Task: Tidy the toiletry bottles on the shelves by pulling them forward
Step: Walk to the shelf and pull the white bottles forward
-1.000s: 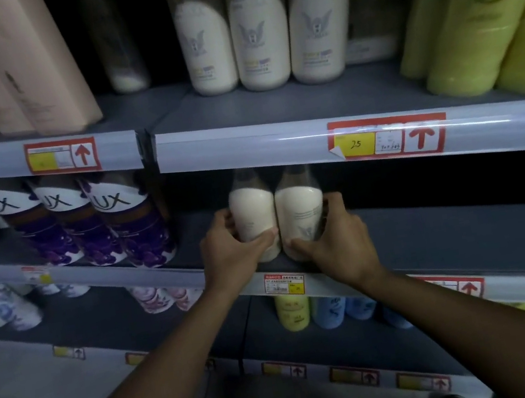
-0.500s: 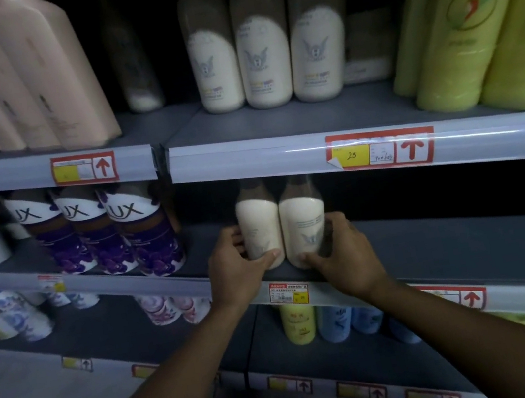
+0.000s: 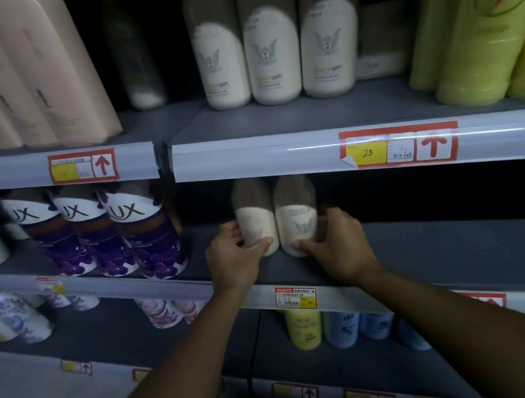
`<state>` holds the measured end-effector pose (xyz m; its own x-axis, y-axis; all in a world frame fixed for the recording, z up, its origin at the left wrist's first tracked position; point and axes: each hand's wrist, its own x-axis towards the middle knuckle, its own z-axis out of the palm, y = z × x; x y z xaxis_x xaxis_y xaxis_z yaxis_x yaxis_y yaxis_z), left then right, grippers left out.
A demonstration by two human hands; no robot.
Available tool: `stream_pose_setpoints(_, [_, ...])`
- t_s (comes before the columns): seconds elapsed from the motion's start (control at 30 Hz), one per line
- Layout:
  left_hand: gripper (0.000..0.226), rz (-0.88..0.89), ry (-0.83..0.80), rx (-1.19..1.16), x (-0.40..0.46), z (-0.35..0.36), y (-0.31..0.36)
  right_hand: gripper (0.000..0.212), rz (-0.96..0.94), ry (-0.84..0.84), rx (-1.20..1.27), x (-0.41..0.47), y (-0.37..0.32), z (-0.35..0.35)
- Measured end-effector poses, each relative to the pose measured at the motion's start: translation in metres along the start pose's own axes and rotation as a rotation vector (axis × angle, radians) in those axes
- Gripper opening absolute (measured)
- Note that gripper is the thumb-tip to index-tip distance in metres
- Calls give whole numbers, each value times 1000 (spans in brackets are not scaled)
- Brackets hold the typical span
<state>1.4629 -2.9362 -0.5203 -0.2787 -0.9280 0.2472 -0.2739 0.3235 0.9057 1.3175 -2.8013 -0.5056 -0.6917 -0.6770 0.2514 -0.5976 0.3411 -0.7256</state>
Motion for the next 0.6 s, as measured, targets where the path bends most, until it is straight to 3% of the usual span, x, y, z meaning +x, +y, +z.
stream_pose_setpoints(0.33, [45, -10, 27, -23, 23, 13, -12, 61, 53, 43, -41, 22, 3, 17])
stream_pose_setpoints(0.6, [49, -21, 12, -60, 32, 5, -21, 59, 49, 27, -52, 27, -2, 25])
